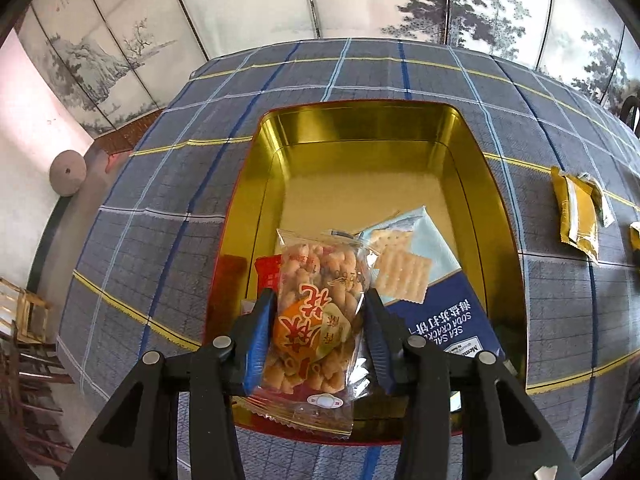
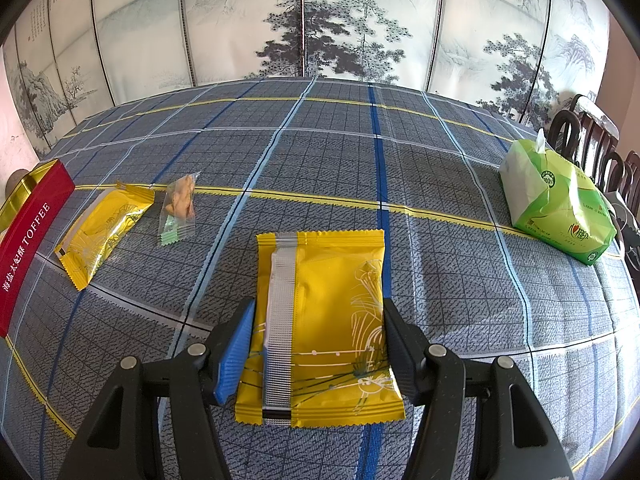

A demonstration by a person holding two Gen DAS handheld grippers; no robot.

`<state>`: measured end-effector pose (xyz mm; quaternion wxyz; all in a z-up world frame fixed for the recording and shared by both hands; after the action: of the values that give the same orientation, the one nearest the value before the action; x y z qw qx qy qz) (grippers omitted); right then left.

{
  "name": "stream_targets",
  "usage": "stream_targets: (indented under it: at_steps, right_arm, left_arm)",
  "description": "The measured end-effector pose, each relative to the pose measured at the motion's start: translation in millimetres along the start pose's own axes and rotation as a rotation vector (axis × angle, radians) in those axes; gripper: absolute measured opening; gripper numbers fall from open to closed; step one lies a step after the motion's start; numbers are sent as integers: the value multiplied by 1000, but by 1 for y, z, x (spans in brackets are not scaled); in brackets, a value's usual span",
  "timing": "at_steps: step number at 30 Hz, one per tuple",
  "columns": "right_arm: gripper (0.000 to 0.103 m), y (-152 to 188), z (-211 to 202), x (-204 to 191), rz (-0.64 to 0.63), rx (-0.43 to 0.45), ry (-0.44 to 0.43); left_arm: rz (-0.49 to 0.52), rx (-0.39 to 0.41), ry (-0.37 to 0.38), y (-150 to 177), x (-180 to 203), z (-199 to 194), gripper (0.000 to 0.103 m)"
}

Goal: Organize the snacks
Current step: 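Carry the peanut bag into the gold tin and open the left tool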

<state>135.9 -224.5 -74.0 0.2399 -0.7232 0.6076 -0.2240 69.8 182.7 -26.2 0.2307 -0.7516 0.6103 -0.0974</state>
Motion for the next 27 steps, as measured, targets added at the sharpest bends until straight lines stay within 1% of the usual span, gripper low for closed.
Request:
stream_targets:
  at_steps: [3,5,12,14,27]
  right_arm:
    - [62,0,0,0,0,0,0]
    - [62,0,0,0,0,0,0]
    - [62,0,0,0,0,0,0]
    - [62,0,0,0,0,0,0]
    - [62,0,0,0,0,0,0]
  left_arm:
    - [-1,-1,-1,0,0,0,45]
    - [-2,-2,-6,0,-1,1,50]
    - [3,11,-5,2,-3,-3,58]
    - [6,21,-3,2,-2,-6,63]
    - [9,62,17,3,2,-27,69]
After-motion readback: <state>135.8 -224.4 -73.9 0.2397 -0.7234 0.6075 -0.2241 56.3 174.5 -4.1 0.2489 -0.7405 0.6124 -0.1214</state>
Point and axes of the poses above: each gripper's, at about its wrist camera, not at the fingertips, and z roughly the way its jaws point, x to its right, y to its underside, the point moved 1 cm from there along z, roughly the way its jaws point, and after that the axes turned 3 degrees about -z, right-handed, at the moved point
